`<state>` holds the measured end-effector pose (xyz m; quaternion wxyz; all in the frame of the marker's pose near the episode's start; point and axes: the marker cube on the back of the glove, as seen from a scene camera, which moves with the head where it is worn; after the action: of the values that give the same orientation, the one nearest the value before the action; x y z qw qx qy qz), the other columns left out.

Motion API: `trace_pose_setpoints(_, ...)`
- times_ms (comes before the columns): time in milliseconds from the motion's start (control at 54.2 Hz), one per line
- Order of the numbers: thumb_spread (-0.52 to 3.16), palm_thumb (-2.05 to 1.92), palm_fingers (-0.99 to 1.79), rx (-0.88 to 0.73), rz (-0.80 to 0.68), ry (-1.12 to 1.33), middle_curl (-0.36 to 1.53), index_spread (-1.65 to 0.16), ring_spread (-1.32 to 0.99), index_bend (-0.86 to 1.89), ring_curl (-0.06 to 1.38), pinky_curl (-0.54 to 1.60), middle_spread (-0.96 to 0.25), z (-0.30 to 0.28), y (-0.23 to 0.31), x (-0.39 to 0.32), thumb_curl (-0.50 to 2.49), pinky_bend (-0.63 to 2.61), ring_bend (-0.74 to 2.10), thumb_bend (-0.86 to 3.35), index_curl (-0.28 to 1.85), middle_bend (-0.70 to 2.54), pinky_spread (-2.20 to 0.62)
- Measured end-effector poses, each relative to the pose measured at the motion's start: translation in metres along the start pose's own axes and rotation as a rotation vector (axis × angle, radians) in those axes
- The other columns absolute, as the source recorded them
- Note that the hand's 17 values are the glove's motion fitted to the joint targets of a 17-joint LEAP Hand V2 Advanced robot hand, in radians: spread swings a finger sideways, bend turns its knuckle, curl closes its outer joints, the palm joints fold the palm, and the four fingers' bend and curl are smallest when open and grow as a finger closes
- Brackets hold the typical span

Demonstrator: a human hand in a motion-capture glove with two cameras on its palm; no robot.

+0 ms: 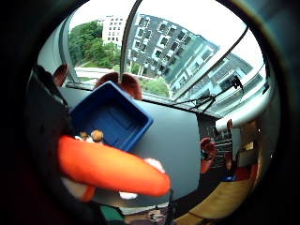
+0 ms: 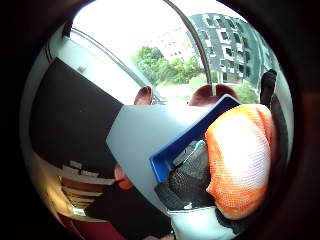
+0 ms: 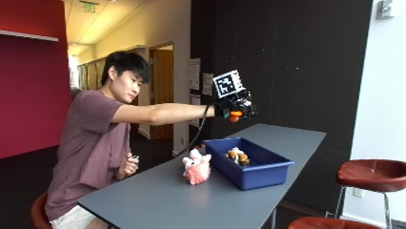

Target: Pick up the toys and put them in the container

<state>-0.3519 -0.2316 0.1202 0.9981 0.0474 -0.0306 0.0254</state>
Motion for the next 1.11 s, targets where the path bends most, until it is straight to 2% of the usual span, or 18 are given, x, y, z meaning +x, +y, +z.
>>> trace_pose_setpoints(111,0.86,0.33,0.95,-0.024,0.063,0.065,0.86,-0.21,-0.32,0.86,0.73,0.71,-0.18,0.022,-0.020,0.007,0.83,1.12,1.59,-0.01,1.10,1.33,-0.43)
trace_pose_setpoints(129,0.87,0.32,0.86,-0.041,0.073,0.066,0.85,-0.21,-0.33,0.82,0.72,0.70,-0.18,0.025,-0.022,0.008,0.83,1.10,1.58,-0.02,1.09,1.32,-0.43)
trace_pose_setpoints(203,0.93,0.26,0.64,-0.214,0.051,0.061,0.85,-0.21,-0.32,0.70,0.73,0.72,-0.19,0.043,-0.028,0.015,0.81,1.11,1.58,-0.03,1.09,1.27,-0.42)
trace_pose_setpoints(258,1.03,0.06,0.28,-0.385,-0.125,0.112,0.81,-0.20,-0.31,0.48,0.72,0.75,-0.18,0.057,-0.025,0.031,0.73,1.14,1.51,-0.09,1.03,1.17,-0.40)
trace_pose_setpoints(277,1.03,0.00,-0.03,-0.422,-0.149,0.119,0.77,-0.19,-0.30,0.35,0.70,0.74,-0.17,0.060,-0.023,0.033,0.71,1.16,1.43,-0.11,0.98,1.05,-0.38)
trace_pose_setpoints(313,1.05,-0.10,-0.59,-0.464,-0.074,0.078,0.68,-0.20,-0.23,0.25,0.64,0.74,-0.15,0.066,-0.022,0.025,0.65,1.23,1.15,-0.13,0.92,0.75,-0.29)
trace_pose_setpoints(332,1.06,-0.11,-0.54,-0.474,-0.014,0.043,0.66,-0.20,-0.21,0.20,0.62,0.71,-0.14,0.068,-0.022,0.018,0.63,1.22,1.09,-0.12,0.88,0.69,-0.26)
trace_pose_setpoints(387,1.06,-0.16,-0.74,-0.479,0.060,-0.014,0.56,-0.21,-0.13,0.09,0.50,0.65,-0.09,0.070,-0.022,0.007,0.57,1.17,0.75,-0.13,0.75,0.45,-0.16)
trace_pose_setpoints(479,1.06,-0.17,-0.61,-0.457,-0.007,0.043,0.47,-0.20,-0.05,0.01,0.38,0.59,-0.04,0.066,-0.019,0.010,0.48,1.08,0.48,-0.12,0.60,0.23,-0.06)
trace_pose_setpoints(553,1.05,-0.16,-0.53,-0.440,-0.235,0.190,0.42,-0.20,-0.01,-0.02,0.33,0.56,-0.01,0.062,-0.014,0.030,0.43,1.02,0.36,-0.12,0.50,0.13,-0.01)
trace_pose_setpoints(645,1.06,-0.15,-0.49,-0.448,-0.074,0.073,0.37,-0.21,0.02,-0.01,0.31,0.52,0.01,0.048,-0.012,0.022,0.38,0.96,0.28,-0.11,0.41,0.09,0.03)
trace_pose_setpoints(701,1.06,-0.15,-0.47,-0.450,-0.098,0.112,0.35,-0.21,0.03,-0.01,0.30,0.50,0.01,0.041,-0.009,0.033,0.35,0.94,0.25,-0.11,0.36,0.07,0.04)
trace_pose_setpoints(793,1.06,-0.14,-0.45,-0.435,-0.033,0.055,0.31,-0.21,0.04,0.00,0.30,0.47,0.02,0.024,-0.002,0.032,0.31,0.92,0.21,-0.10,0.29,0.07,0.06)
trace_pose_setpoints(830,1.06,-0.14,-0.44,-0.423,-0.063,0.089,0.29,-0.21,0.04,0.00,0.30,0.47,0.02,0.017,0.004,0.039,0.30,0.91,0.20,-0.10,0.27,0.07,0.06)
trace_pose_setpoints(885,1.07,-0.14,-0.43,-0.411,-0.204,0.145,0.27,-0.21,0.05,0.01,0.30,0.46,0.03,0.008,0.016,0.052,0.28,0.91,0.19,-0.10,0.24,0.07,0.07)
trace_pose_setpoints(959,1.07,-0.14,-0.43,-0.389,-0.171,0.153,0.25,-0.20,0.04,0.01,0.30,0.45,0.03,-0.003,0.031,0.051,0.26,0.90,0.18,-0.10,0.21,0.07,0.07)
trace_pose_setpoints(1033,1.08,-0.13,-0.41,-0.377,-0.335,0.117,0.24,-0.20,0.04,0.02,0.30,0.44,0.03,-0.015,0.061,0.051,0.25,0.88,0.18,-0.10,0.19,0.09,0.07)
trace_pose_setpoints(1106,1.08,-0.13,-0.39,-0.376,-0.251,0.179,0.23,-0.19,0.03,0.03,0.30,0.42,0.03,-0.015,0.078,0.066,0.23,0.86,0.17,-0.09,0.17,0.09,0.07)
